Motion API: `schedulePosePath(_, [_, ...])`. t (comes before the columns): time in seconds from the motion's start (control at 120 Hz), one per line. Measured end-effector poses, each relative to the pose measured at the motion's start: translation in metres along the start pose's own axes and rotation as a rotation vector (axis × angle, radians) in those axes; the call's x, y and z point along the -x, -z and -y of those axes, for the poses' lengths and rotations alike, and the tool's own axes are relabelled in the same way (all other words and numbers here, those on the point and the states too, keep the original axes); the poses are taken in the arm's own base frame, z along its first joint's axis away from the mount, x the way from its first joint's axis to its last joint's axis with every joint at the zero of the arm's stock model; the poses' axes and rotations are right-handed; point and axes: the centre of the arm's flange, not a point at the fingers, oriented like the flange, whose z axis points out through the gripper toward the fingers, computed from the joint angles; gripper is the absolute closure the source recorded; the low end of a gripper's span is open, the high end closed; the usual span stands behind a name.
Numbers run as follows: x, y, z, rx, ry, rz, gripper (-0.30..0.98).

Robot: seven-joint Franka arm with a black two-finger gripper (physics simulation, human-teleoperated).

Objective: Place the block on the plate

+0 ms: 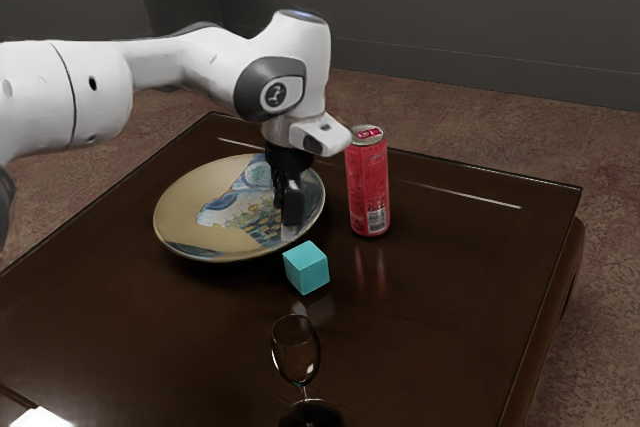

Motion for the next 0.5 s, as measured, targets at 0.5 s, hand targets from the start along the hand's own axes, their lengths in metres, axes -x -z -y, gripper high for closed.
schedulePosePath(0.5, [0.001,-0.033,-0.068,-0.114,-0.791,-0.071,0.0])
